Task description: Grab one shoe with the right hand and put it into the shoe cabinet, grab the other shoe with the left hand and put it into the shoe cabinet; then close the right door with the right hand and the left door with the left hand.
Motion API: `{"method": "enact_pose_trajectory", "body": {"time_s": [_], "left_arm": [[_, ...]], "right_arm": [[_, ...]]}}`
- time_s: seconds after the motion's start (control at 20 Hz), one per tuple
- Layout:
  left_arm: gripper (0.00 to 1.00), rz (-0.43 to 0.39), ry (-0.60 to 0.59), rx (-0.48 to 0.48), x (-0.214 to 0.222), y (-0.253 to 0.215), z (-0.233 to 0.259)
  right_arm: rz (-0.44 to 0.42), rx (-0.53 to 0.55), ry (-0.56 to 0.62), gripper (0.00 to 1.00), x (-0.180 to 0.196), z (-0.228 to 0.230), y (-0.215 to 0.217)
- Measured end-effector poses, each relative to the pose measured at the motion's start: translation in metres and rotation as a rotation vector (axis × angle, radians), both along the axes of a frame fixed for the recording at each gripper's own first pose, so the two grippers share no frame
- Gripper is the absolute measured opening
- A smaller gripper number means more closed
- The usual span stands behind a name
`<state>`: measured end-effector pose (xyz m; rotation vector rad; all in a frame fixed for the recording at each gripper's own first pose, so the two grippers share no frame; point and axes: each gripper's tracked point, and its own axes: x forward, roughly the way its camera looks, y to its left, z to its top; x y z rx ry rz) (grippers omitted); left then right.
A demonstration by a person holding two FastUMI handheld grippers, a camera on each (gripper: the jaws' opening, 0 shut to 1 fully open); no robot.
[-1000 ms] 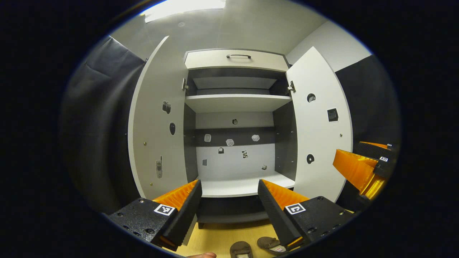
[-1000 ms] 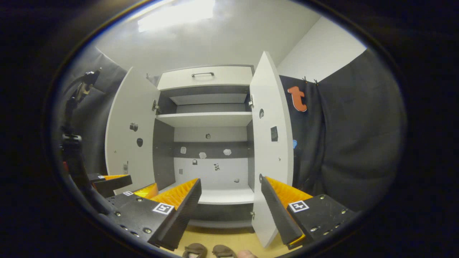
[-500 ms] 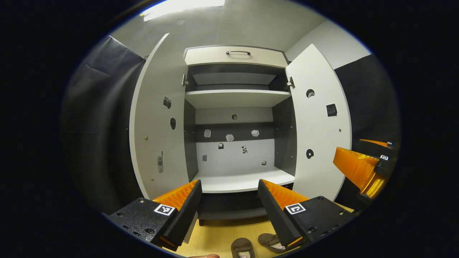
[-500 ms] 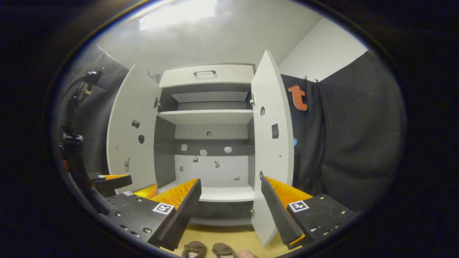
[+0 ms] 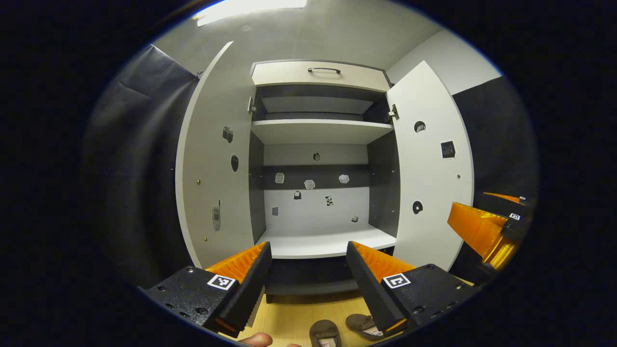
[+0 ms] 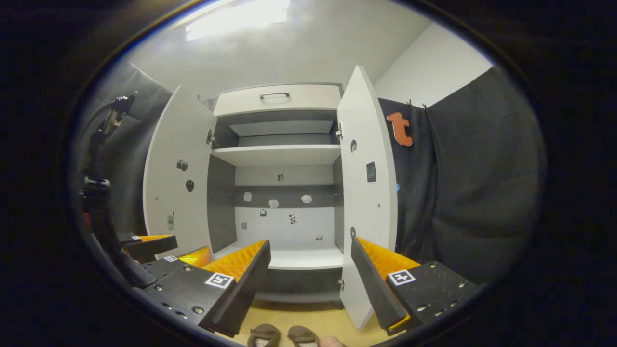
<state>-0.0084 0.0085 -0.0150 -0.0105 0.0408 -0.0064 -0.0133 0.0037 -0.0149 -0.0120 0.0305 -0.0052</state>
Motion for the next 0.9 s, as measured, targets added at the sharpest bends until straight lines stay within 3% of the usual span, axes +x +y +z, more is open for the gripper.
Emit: {"method": "enact_pose_trajectory", "body": {"time_s": [0.9], "left_arm": [[0.96, 0.036, 0.001, -0.004, 0.000, 0.022, 0.004]], "right_arm": [[0.013, -0.001, 0.026, 1.00, 0.003, -0.013, 0.008]]}}
